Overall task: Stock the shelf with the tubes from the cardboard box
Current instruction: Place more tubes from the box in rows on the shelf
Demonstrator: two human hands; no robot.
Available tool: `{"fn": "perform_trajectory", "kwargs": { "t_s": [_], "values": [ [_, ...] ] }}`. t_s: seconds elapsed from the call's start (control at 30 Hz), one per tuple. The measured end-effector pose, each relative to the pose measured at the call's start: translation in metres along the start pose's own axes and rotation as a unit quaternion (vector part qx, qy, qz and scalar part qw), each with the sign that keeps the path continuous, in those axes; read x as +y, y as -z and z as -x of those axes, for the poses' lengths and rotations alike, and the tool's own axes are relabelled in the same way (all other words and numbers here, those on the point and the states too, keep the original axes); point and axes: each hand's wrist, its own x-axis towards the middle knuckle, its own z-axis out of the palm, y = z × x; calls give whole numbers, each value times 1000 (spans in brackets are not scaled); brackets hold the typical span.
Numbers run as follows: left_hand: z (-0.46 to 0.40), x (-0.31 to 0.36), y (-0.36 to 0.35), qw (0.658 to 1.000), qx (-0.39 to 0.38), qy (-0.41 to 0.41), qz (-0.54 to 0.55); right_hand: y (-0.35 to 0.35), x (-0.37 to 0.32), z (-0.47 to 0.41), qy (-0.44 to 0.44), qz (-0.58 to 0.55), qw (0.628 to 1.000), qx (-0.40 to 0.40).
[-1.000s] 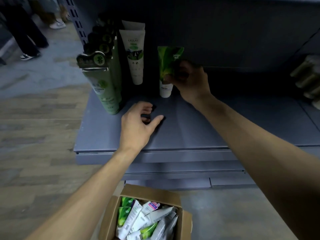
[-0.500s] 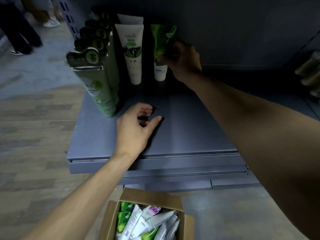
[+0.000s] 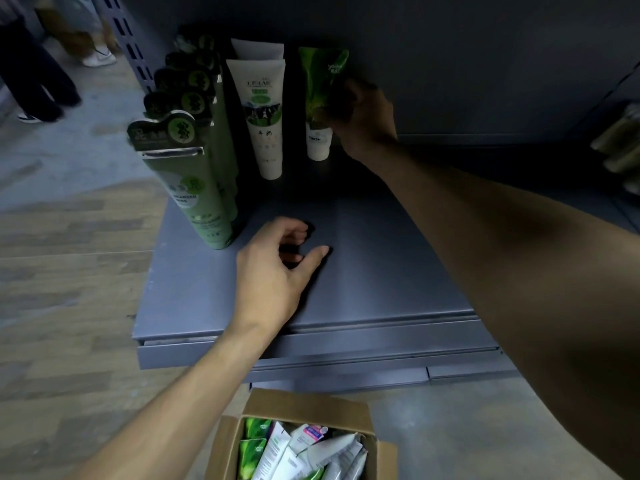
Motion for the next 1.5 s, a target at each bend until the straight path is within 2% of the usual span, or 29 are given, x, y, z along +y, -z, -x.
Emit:
{"fn": "perform_trajectory", "kwargs": {
  "t_s": [0.33,0.83,1.0,1.17,1.3,1.4,1.5],
  "values": [
    [1,-2,0,1000,-7,-8,-9,3,-3,3,14,30,999,33],
    [1,1,0,1000,-6,-17,-25,11,-18,21,-52,18,998,17],
    [1,-3,0,999,-9,-21,-35,33,-27,45,-66,59,995,-35],
    [3,1,3,998,-14,-17,-51,59,-41,92,-56,117,981,-142],
    [9,12,14,996,-67,4,-66,77,-59,134,-36,163,964,-207],
    [22,21,25,985,-126,-16,-117,85,-73,155,-27,178,961,-209],
    [40,29,42,976,-144,-50,-154,86,-80,171,-30,167,968,-186]
  ]
}}
